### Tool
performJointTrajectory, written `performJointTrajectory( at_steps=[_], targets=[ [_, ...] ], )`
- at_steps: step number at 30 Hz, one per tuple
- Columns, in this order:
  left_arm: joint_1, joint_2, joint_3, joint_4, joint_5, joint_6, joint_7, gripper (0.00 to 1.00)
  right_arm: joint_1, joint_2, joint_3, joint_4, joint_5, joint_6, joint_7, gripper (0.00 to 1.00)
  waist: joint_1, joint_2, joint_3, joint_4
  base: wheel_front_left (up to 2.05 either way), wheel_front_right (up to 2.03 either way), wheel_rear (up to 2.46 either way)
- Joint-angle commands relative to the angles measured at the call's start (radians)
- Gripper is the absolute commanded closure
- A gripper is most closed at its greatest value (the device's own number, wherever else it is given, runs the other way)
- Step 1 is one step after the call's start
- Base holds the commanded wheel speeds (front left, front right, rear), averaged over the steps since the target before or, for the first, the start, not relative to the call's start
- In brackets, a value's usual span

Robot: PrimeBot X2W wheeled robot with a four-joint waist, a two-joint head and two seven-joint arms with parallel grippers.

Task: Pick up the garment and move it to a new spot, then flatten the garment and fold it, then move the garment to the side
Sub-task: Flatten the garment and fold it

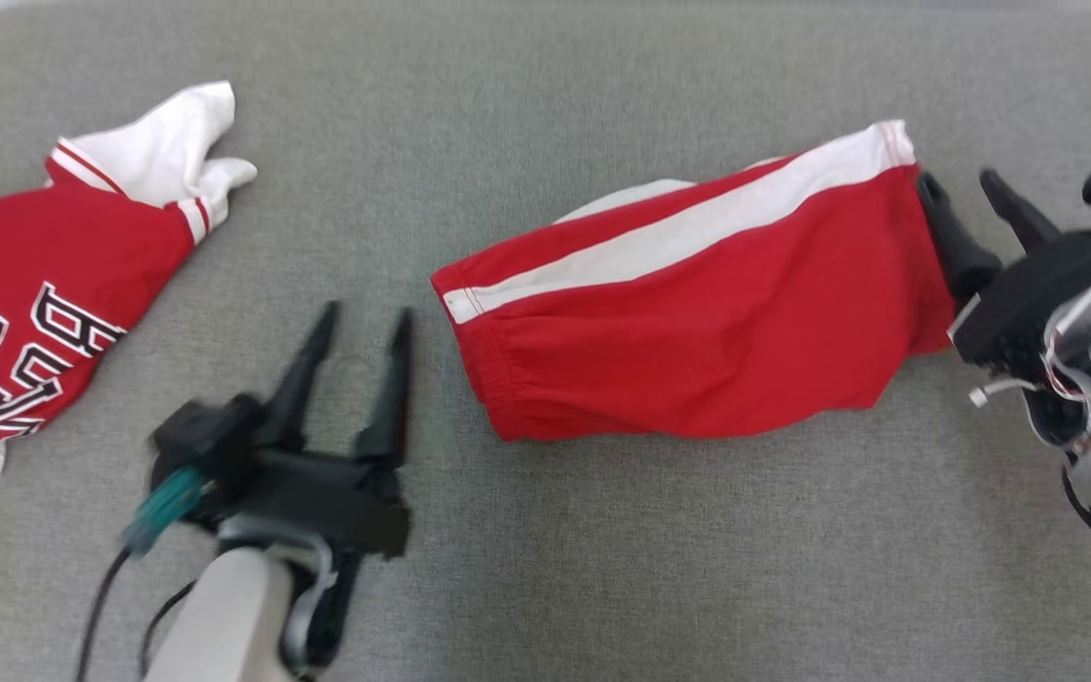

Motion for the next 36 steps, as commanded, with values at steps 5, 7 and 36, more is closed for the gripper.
performJointTrajectory(
  at_steps=[5,7,36],
  targets=[
    [0.131,0.005,0.136,-0.147,0.094,0.037,0.0,0.0,0.043,-0.034,0.049,0.018,0.033,-0.002,0.01,0.0,0.0001,-0.0001,-0.042,0.022,0.0,0.0,0.0],
    [0.162,0.001,0.173,-0.19,0.137,0.047,0.0,0.0,0.041,-0.035,0.07,0.03,0.033,-0.002,0.019,0.0,0.0001,-0.0001,-0.04,0.032,0.0,0.0,0.0],
    [0.32,-0.04,0.238,-0.226,0.22,0.043,0.0,0.0,0.072,0.037,0.158,0.159,0.176,-0.002,0.06,1.0,0.0001,-0.0001,-0.097,0.024,0.0,0.0,0.0]
  ],
)
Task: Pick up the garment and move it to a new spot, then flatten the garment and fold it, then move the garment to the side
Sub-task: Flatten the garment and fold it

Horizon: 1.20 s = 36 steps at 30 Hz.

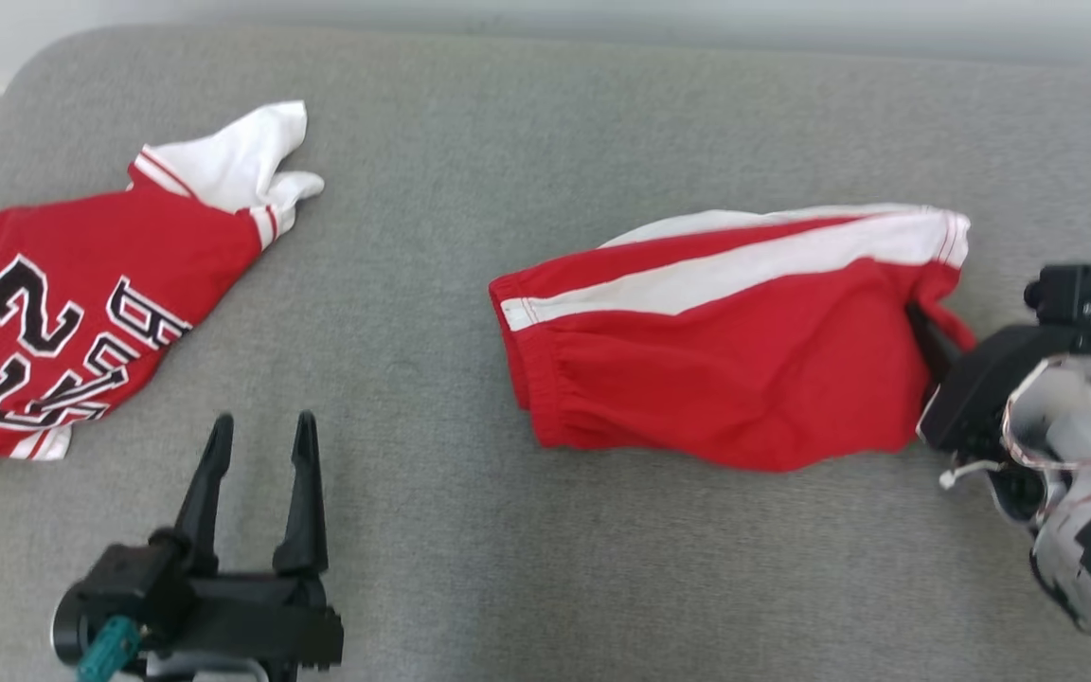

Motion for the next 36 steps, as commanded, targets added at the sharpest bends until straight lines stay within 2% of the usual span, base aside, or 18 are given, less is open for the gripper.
performJointTrajectory(
  at_steps=[1,9,13,17,23,36],
  targets=[
    [0.02,0.001,0.008,0.006,0.012,-0.004,0.0,0.0,0.029,-0.003,0.002,-0.006,0.012,-0.002,-0.01,1.0,0.0,0.0,-0.051,-0.047,0.0,0.0,0.0],
    [0.074,0.001,0.034,0.018,0.023,-0.022,0.0,0.0,0.16,-0.101,-0.002,-0.059,0.09,-0.002,-0.047,1.0,0.0,0.0,-0.122,-0.122,0.0,0.0,0.0],
    [0.071,0.001,0.034,0.017,0.027,-0.026,0.0,0.0,0.196,-0.169,-0.014,-0.048,0.115,-0.002,-0.056,1.0,0.0,0.0,-0.125,-0.132,0.0,0.0,0.0],
    [0.065,0.001,0.034,0.011,0.027,-0.027,0.0,0.0,0.193,-0.203,-0.02,-0.033,0.114,-0.002,-0.071,1.0,0.0,0.0,-0.121,-0.132,0.0,0.0,0.0],
    [0.07,0.0,0.039,0.016,0.018,-0.023,0.0,0.0,0.167,-0.201,-0.016,-0.061,0.106,-0.002,-0.089,1.0,0.0,0.0,-0.132,-0.131,0.0,0.0,0.0],
    [0.086,0.0,0.045,0.028,0.003,-0.02,0.0,0.0,0.158,-0.125,0.038,-0.303,0.075,-0.002,-0.102,1.0,0.0,0.0,-0.173,-0.143,0.0,0.0,0.0]
  ],
)
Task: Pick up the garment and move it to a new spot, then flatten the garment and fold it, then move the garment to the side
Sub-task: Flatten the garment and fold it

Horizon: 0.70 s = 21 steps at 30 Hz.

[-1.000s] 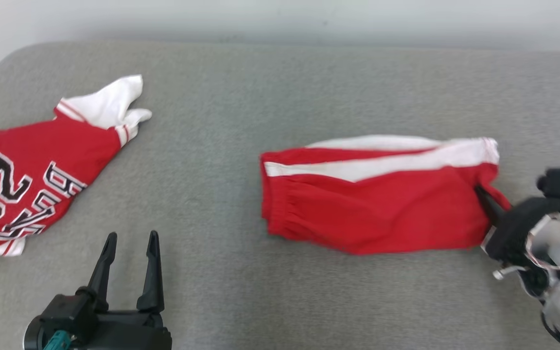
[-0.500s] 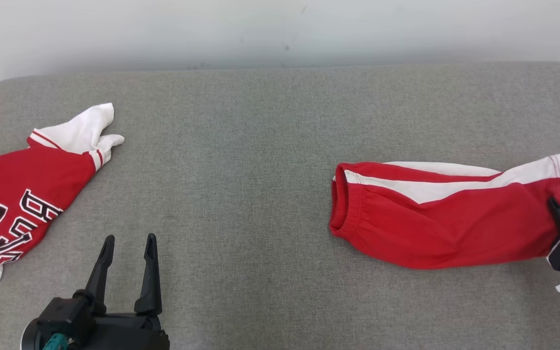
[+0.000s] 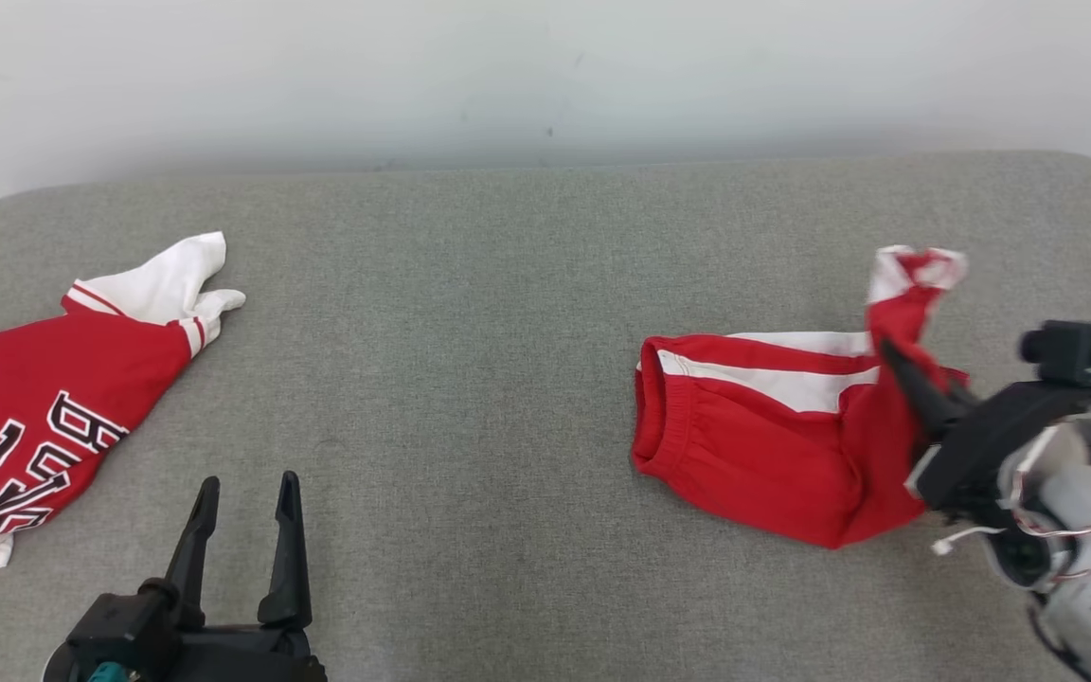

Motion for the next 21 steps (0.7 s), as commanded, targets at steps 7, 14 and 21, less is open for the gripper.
performJointTrajectory(
  at_steps=[7,14,21],
  targets=[
    [0.009,0.0,-0.012,0.0,-0.018,0.013,0.0,0.0,0.023,0.108,0.032,-0.057,-0.03,-0.002,0.013,1.0,0.0,-0.0001,-0.002,0.023,0.0,0.0,0.0],
    [-0.01,0.0,-0.037,0.011,-0.031,0.021,0.0,0.0,0.045,0.233,0.041,-0.004,-0.045,-0.002,0.004,1.0,0.0,-0.0001,0.004,0.054,0.0,0.0,0.0],
    [-0.012,0.001,-0.041,0.011,-0.037,0.029,0.0,0.0,0.043,0.24,0.033,0.019,-0.082,-0.002,-0.056,0.0,0.0,-0.0001,0.008,0.056,0.0,0.0,0.0]
  ],
)
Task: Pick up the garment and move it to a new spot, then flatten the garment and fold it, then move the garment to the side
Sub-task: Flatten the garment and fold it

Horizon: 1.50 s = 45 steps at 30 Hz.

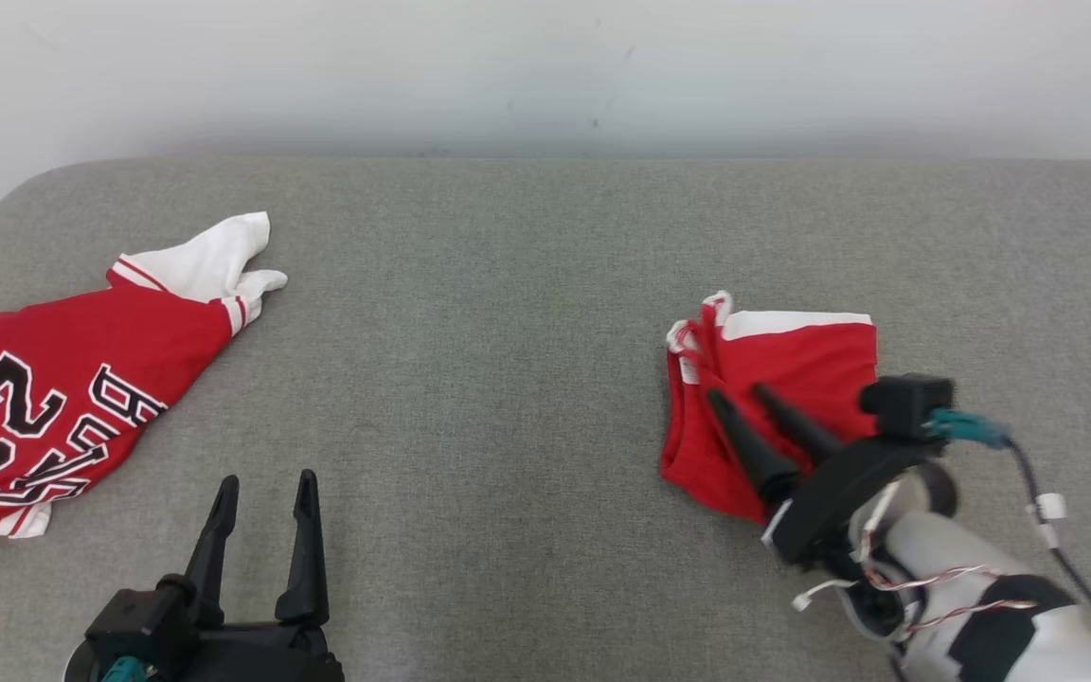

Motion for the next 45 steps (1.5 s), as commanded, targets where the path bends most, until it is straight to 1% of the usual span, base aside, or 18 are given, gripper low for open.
performJointTrajectory(
  at_steps=[1,4,8,11,12,13,14,15,18,21,26,29,31,34,38,42,45],
  targets=[
    [0.0,0.001,0.005,-0.002,-0.004,0.005,0.0,0.0,0.002,-0.028,-0.017,-0.005,-0.016,-0.002,-0.025,0.0,0.0,-0.0001,-0.001,-0.004,0.0,0.0,0.0],
    [0.011,0.001,0.01,-0.005,-0.004,0.006,0.0,0.0,0.021,-0.063,-0.068,-0.032,-0.015,-0.002,-0.053,0.0,0.0,-0.0001,-0.005,-0.011,0.0,0.0,0.0],
    [0.013,0.0,0.017,-0.006,-0.004,0.003,0.0,0.0,0.061,-0.129,-0.16,-0.053,-0.031,-0.002,-0.067,0.0,0.0,-0.0001,-0.006,-0.02,0.0,0.0,0.0],
    [0.011,0.001,0.018,-0.006,0.0,0.0,0.0,0.0,0.091,-0.164,-0.246,-0.059,-0.077,-0.002,-0.067,0.0,0.0,-0.0001,-0.005,-0.022,0.0,0.0,0.0],
    [0.008,0.001,0.02,-0.006,0.003,-0.001,0.0,0.0,0.126,-0.168,-0.295,-0.056,-0.12,-0.002,-0.066,0.7,0.0,-0.0001,-0.004,-0.022,0.0,0.0,0.0],
    [0.007,0.001,0.02,-0.007,0.004,-0.002,0.0,0.0,0.136,-0.168,-0.315,-0.056,-0.144,-0.002,-0.066,1.0,0.0,-0.0001,-0.003,-0.021,0.0,0.0,0.0],
    [0.006,0.001,0.019,-0.006,0.005,-0.003,0.0,0.0,0.147,-0.162,-0.334,-0.055,-0.168,-0.002,-0.066,1.0,0.0,-0.0001,-0.003,-0.02,0.0,0.0,0.0],
    [0.006,0.001,0.019,-0.006,0.005,-0.003,0.0,0.0,0.147,-0.162,-0.334,-0.055,-0.168,-0.002,-0.066,1.0,0.0,-0.0001,-0.003,-0.02,0.0,0.0,0.0],
    [0.001,0.001,0.019,-0.004,0.009,-0.008,0.0,0.0,0.173,-0.139,-0.366,-0.052,-0.242,-0.002,-0.066,1.0,0.0,-0.0001,0.0,-0.014,0.0,0.0,0.0],
    [-0.004,0.001,0.01,-0.001,0.009,-0.009,0.0,0.0,0.191,-0.103,-0.376,-0.028,-0.297,-0.002,-0.066,1.0,0.0,-0.0001,0.004,-0.005,0.0,0.0,0.0],
    [-0.013,0.001,0.003,0.007,0.013,-0.009,0.0,0.0,0.181,-0.057,-0.335,0.062,-0.365,-0.002,-0.066,1.0,0.0,-0.0001,0.009,0.018,0.0,0.0,0.0],
    [-0.016,0.001,0.002,0.008,0.015,-0.009,0.0,0.0,0.168,-0.033,-0.31,0.118,-0.377,-0.002,-0.066,1.0,0.0,-0.0001,0.008,0.035,0.0,0.0,0.0],
    [-0.015,0.001,0.005,0.01,0.016,-0.011,0.0,0.0,0.167,-0.018,-0.294,0.129,-0.374,-0.002,-0.066,1.0,0.0,-0.0001,0.007,0.044,0.0,0.0,0.0],
    [-0.008,0.001,0.011,0.008,0.015,-0.009,0.0,0.0,0.176,-0.002,-0.271,0.107,-0.368,-0.002,-0.066,1.0,0.0,-0.0001,0.004,0.051,0.0,0.0,0.0],
    [0.0,0.001,0.015,0.008,0.013,-0.011,0.0,0.0,0.199,0.02,-0.232,0.042,-0.376,-0.002,-0.066,1.0,0.0,-0.0001,0.0,0.056,0.0,0.0,0.0],
    [0.004,0.001,0.012,0.007,0.009,-0.01,0.0,0.0,0.23,0.051,-0.199,-0.024,-0.381,-0.002,-0.066,1.0,0.0,-0.0001,-0.006,0.059,0.0,0.0,0.0],
    [0.004,0.001,0.007,0.005,0.006,-0.007,0.0,0.0,0.245,0.082,-0.182,-0.05,-0.392,-0.002,-0.066,1.0,0.0,-0.0001,-0.009,0.059,0.0,0.0,0.0]
  ],
)
